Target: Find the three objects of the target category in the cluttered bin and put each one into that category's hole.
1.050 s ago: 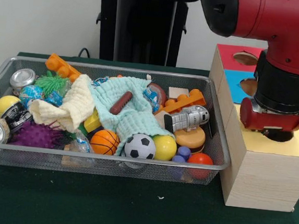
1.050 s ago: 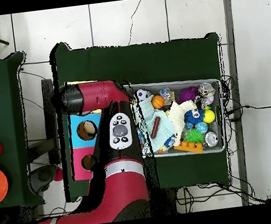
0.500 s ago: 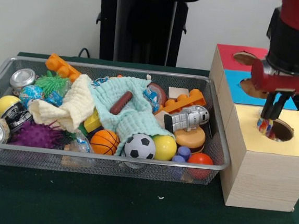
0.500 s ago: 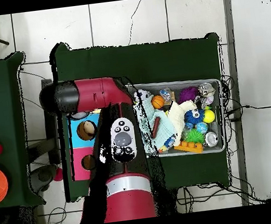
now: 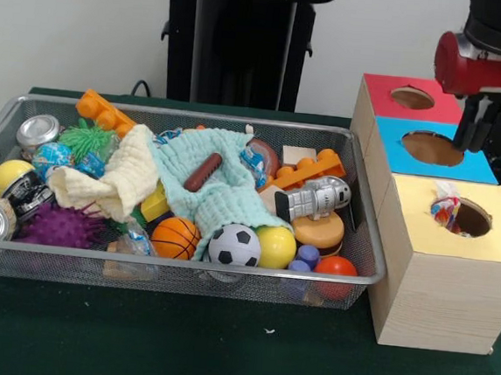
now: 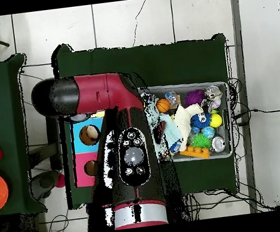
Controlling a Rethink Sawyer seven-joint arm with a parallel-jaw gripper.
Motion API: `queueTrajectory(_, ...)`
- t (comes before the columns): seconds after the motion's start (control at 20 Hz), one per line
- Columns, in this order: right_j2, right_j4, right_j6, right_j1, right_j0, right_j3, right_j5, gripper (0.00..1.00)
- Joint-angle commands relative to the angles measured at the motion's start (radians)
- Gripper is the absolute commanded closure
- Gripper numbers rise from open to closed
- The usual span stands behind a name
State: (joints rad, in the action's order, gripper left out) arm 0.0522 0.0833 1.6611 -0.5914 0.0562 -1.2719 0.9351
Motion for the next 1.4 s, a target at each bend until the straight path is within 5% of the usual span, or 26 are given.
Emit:
queueTrajectory(0.05,-0.080,-0.013,0.029,-0.012,-0.058,-0.132,-0.080,1.00)
queueTrajectory(0.4,-0.033,-0.125,0.105,0.032,-0.038,-0.139,-0.389,1.00)
queueTrajectory(0.6,0.003,-0.161,0.141,0.055,-0.016,-0.128,-0.478,1.00)
queueTrajectory(1.1,0.015,-0.137,0.140,0.104,-0.011,-0.131,-0.476,1.00)
queueTrajectory(1.4,-0.021,-0.117,0.060,0.104,-0.030,-0.116,-0.238,1.00)
